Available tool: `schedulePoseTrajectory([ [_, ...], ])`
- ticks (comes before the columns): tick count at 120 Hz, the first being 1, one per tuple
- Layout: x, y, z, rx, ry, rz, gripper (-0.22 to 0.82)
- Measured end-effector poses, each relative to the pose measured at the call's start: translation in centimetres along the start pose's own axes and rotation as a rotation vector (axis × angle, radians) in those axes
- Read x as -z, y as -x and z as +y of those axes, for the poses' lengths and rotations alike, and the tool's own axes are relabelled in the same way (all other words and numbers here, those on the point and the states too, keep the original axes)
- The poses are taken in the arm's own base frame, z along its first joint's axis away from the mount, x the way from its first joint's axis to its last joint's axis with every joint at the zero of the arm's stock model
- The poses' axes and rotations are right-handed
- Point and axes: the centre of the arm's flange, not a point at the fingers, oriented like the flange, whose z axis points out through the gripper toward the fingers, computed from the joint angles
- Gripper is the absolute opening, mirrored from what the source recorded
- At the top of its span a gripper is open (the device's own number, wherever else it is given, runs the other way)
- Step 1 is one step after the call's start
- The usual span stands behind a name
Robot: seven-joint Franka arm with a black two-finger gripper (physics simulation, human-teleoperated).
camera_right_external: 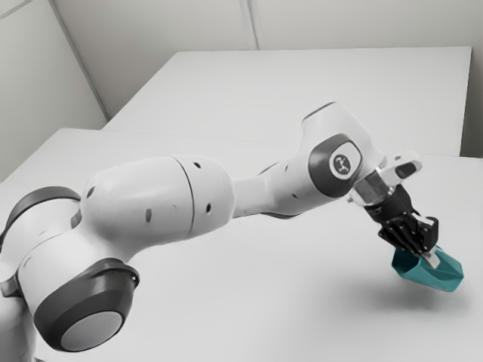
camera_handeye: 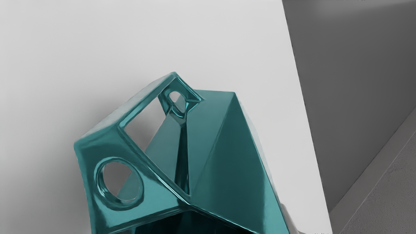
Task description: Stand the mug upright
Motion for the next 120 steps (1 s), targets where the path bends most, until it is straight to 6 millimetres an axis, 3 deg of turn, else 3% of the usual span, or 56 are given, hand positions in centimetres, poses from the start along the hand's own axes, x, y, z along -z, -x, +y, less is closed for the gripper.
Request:
schedulePoseTrajectory([
  [13, 4.4, -0.2, -2.0, -0.015, -0.095, 0.025, -0.18],
  [33, 9.3, 0.7, -7.7, 0.019, -0.234, 0.029, -0.18],
  [51, 13.6, 2.8, -12.4, 0.047, -0.354, 0.015, -0.18],
  [76, 19.1, 5.5, -17.5, 0.084, -0.522, -0.040, -0.18],
  [104, 21.9, 9.3, -23.0, 0.160, -0.671, -0.183, -0.18],
  [120, 21.4, 11.5, -26.0, 0.212, -0.718, -0.280, -0.18],
])
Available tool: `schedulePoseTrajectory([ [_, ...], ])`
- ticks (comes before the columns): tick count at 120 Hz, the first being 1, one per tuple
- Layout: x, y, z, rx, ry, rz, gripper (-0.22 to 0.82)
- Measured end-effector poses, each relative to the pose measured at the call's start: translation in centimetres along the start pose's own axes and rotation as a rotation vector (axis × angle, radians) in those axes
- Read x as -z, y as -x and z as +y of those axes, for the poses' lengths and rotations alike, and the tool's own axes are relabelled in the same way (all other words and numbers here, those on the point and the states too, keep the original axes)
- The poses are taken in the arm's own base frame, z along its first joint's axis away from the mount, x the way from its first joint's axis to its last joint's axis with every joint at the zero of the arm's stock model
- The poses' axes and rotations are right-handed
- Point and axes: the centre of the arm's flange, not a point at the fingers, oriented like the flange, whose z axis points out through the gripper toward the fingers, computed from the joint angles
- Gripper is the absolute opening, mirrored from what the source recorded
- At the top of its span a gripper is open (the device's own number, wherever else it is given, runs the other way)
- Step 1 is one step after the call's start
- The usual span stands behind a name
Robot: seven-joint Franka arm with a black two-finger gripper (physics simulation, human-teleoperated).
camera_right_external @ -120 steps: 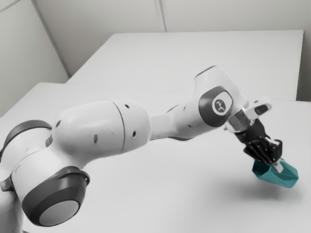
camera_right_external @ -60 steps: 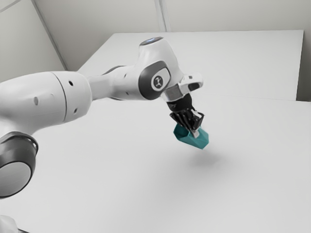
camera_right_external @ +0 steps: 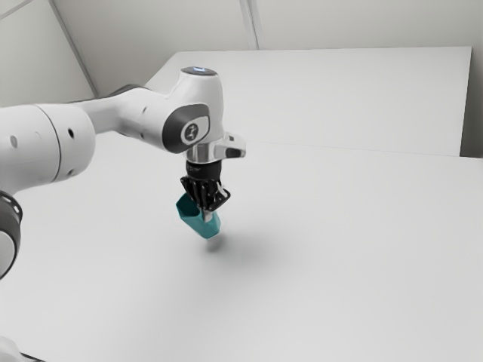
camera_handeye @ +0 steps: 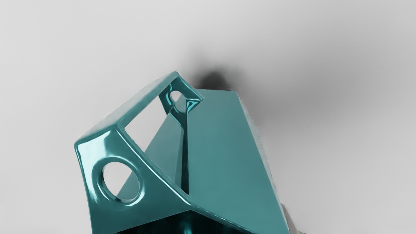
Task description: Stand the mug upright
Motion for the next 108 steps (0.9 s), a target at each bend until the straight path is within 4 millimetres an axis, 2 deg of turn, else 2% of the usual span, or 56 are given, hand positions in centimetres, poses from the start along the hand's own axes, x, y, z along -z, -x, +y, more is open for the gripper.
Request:
schedulePoseTrajectory([
  [32, -1.4, 0.5, -0.8, 0.016, -0.029, -0.061, -0.18],
  [57, -3.8, -0.4, -1.1, 0.035, -0.042, -0.110, -0.18],
  [89, -4.1, -0.9, -1.3, 0.047, -0.021, -0.092, -0.18],
  [108, -4.9, -1.3, -1.4, 0.052, -0.019, -0.097, -0.18],
])
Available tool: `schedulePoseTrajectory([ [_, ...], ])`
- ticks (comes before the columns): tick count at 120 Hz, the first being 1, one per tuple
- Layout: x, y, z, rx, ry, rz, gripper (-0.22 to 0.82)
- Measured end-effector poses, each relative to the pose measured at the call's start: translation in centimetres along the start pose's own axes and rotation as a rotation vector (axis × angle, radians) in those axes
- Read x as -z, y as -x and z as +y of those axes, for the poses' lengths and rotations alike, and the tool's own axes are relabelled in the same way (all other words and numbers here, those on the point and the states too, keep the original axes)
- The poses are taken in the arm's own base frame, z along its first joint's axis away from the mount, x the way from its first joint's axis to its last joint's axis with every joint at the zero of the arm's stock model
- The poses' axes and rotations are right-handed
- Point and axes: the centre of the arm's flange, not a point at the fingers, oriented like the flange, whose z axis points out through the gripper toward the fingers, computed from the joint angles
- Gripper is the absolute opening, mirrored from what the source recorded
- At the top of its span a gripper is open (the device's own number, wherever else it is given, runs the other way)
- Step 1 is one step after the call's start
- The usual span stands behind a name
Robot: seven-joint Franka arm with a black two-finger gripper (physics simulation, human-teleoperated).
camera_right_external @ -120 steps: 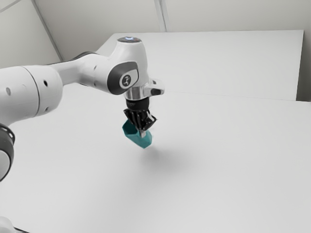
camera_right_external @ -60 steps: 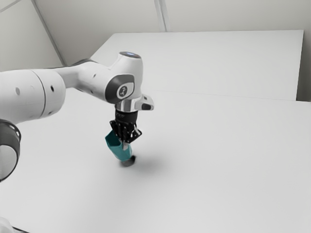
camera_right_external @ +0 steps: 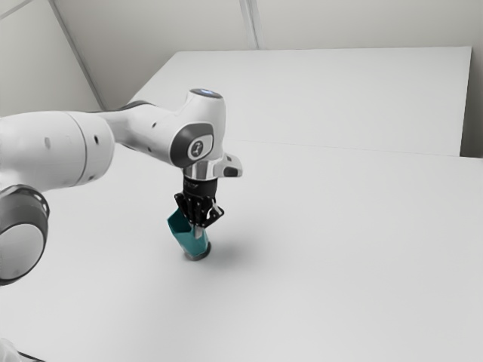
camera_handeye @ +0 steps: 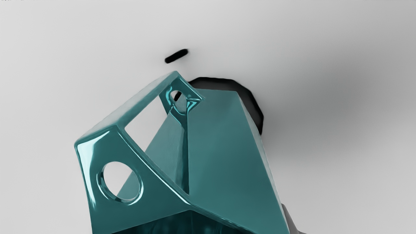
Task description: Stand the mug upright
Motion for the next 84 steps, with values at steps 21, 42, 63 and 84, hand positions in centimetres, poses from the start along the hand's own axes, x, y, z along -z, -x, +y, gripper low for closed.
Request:
schedulePoseTrajectory([
  [21, -0.2, -0.2, 0.1, -0.005, 0.003, 0.004, -0.01],
  [42, 0.3, 0.0, -0.1, -0.009, 0.013, 0.018, 0.32],
  [63, 2.4, 0.8, -0.3, -0.019, 0.031, 0.062, 0.48],
  [84, 8.4, 1.4, -1.3, -0.008, 0.068, 0.198, 0.55],
])
